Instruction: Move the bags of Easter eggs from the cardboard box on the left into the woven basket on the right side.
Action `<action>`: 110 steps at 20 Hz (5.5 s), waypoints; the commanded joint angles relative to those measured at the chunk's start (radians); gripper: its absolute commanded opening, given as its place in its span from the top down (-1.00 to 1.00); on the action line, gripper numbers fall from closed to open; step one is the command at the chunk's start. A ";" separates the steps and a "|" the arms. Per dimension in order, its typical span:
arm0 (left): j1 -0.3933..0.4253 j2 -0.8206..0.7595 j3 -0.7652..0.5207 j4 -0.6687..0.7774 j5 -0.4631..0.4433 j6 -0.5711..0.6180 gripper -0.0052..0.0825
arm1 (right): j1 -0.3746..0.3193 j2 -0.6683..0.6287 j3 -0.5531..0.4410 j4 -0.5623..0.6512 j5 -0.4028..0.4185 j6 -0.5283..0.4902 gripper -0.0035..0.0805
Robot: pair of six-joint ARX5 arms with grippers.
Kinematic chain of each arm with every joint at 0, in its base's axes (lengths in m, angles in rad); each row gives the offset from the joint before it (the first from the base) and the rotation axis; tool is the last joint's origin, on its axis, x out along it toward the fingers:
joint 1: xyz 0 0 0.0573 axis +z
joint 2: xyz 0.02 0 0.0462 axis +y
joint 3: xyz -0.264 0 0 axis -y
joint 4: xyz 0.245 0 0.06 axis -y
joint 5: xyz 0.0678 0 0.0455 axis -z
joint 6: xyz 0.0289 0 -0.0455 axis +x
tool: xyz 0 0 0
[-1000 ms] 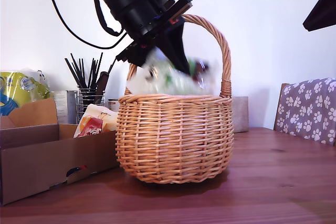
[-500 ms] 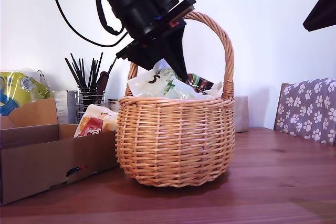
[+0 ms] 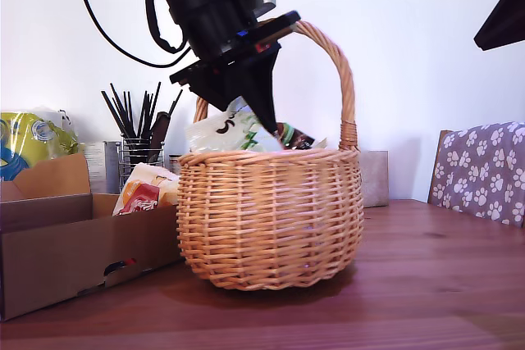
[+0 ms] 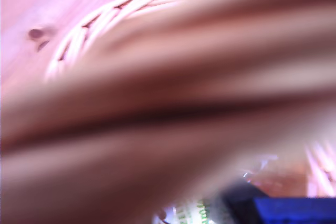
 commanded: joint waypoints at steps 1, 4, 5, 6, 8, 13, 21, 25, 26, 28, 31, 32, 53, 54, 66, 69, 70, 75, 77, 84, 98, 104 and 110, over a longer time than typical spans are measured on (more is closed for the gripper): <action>-0.005 -0.025 0.004 0.009 0.027 -0.012 -0.07 | 0.004 -0.001 0.014 0.003 -0.005 -0.006 0.94; -0.004 -0.025 0.004 -0.016 -0.026 -0.014 0.01 | 0.004 -0.001 0.014 0.003 -0.005 -0.006 0.94; -0.004 -0.030 0.004 -0.018 -0.038 -0.014 0.02 | 0.004 -0.001 0.014 0.003 -0.005 -0.006 0.94; -0.002 -0.039 0.004 -0.020 -0.037 -0.014 0.03 | 0.004 -0.001 0.014 0.003 -0.005 -0.006 0.94; 0.001 -0.072 0.004 -0.041 -0.040 -0.009 0.24 | 0.004 -0.001 0.014 0.002 -0.005 -0.006 0.94; 0.012 -0.195 0.002 -0.160 -0.042 0.033 0.94 | 0.004 -0.001 0.014 0.003 -0.005 -0.006 0.94; 0.039 -0.416 -0.121 0.026 -0.020 0.101 0.94 | 0.004 -0.001 0.014 0.003 -0.005 -0.006 0.94; 0.117 -0.649 -0.457 0.276 -0.017 0.125 0.94 | 0.004 -0.001 0.014 0.003 -0.005 -0.006 0.94; 0.152 -0.718 -0.556 0.355 -0.006 0.137 0.94 | 0.004 -0.001 0.014 0.003 -0.004 -0.006 0.94; 0.236 -0.853 -0.743 0.510 0.049 0.173 0.94 | 0.004 -0.001 0.014 0.003 -0.005 -0.006 0.94; 0.350 -0.984 -0.926 0.610 0.124 0.197 0.94 | 0.004 -0.001 0.014 0.003 -0.005 -0.006 0.94; 0.377 -0.998 -0.951 0.606 0.141 0.205 0.94 | 0.004 -0.001 0.014 0.003 -0.005 -0.006 0.94; 0.455 -0.369 -0.904 0.866 0.177 0.346 -0.90 | 0.004 -0.001 0.014 0.003 -0.005 -0.006 0.94; 0.455 -0.351 -0.903 0.882 0.177 0.341 -0.90 | 0.004 -0.001 0.014 0.003 -0.005 -0.006 0.94; 0.443 -0.119 -0.879 1.023 0.087 0.299 -0.90 | 0.004 -0.001 0.014 0.003 -0.005 -0.006 0.94; 0.446 -0.064 -0.864 1.040 0.076 0.280 -0.90 | 0.004 -0.001 0.014 0.003 -0.005 -0.006 0.94; 0.446 -0.047 -0.861 1.036 0.074 0.276 -0.90 | 0.004 -0.001 0.014 0.003 -0.005 -0.006 0.94; 0.446 0.011 -0.858 1.023 0.064 0.274 -0.16 | 0.004 -0.001 0.014 0.002 -0.005 -0.006 0.94; 0.447 0.011 -0.858 1.022 0.064 0.277 0.30 | 0.004 -0.001 0.014 0.002 -0.005 -0.006 0.94; 0.447 -0.045 -0.858 0.980 0.065 0.276 0.44 | 0.004 -0.001 0.014 -0.026 -0.005 -0.006 0.94; 0.447 -0.565 -0.856 0.775 0.066 0.271 0.43 | 0.004 -0.001 0.014 -0.027 -0.005 -0.006 0.94; 0.316 -0.685 -0.856 0.619 0.192 0.148 0.42 | 0.004 -0.001 0.014 -0.026 -0.005 -0.026 0.94; 0.090 -0.582 -0.856 0.771 0.208 0.030 0.42 | 0.004 -0.001 0.014 -0.026 -0.004 -0.026 0.94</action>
